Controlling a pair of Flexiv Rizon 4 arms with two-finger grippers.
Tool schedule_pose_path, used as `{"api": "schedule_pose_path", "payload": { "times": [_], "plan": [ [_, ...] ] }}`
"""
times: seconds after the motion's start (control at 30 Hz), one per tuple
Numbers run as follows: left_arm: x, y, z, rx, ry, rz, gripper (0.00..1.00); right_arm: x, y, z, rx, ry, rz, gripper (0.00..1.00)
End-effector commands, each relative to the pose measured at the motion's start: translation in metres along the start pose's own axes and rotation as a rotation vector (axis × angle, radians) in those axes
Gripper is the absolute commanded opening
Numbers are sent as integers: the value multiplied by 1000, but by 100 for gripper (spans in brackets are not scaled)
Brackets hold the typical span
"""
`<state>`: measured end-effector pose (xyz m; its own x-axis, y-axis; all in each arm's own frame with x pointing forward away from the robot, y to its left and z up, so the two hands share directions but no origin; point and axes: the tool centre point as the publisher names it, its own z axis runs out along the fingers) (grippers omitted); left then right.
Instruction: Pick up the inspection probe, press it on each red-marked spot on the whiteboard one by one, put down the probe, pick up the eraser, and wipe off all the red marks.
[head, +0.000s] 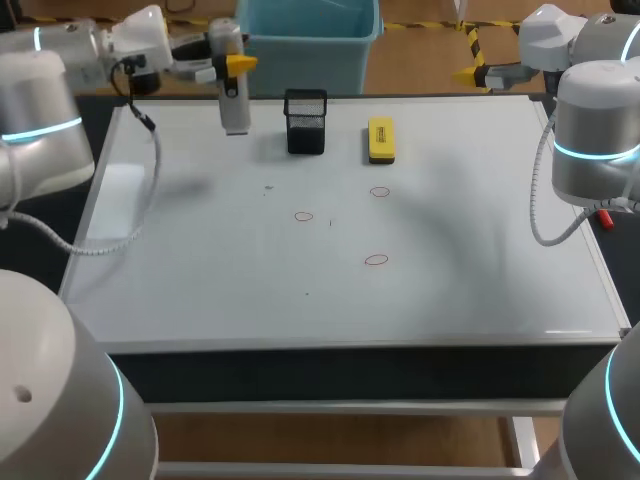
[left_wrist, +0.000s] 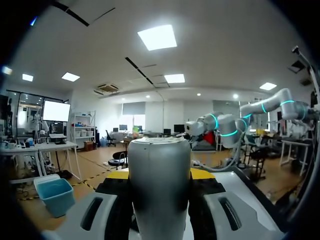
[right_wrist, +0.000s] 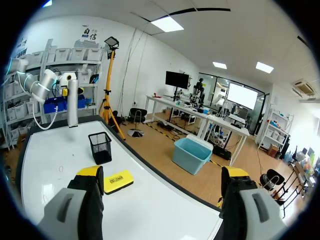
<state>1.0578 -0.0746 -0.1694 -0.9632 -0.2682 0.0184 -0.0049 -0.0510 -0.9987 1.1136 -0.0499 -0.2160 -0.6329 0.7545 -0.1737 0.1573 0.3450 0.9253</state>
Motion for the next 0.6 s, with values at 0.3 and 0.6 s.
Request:
{"api": "schedule_pose_path", "payload": {
  "times": [0.3,0.6],
  "plan": [
    [3,26,-24,28,-50,22,0,0,0,0,0,0,0,100],
    [0,46,-31,27,-58,8,0,0,0,0,0,0,0,100]
  ]
}}
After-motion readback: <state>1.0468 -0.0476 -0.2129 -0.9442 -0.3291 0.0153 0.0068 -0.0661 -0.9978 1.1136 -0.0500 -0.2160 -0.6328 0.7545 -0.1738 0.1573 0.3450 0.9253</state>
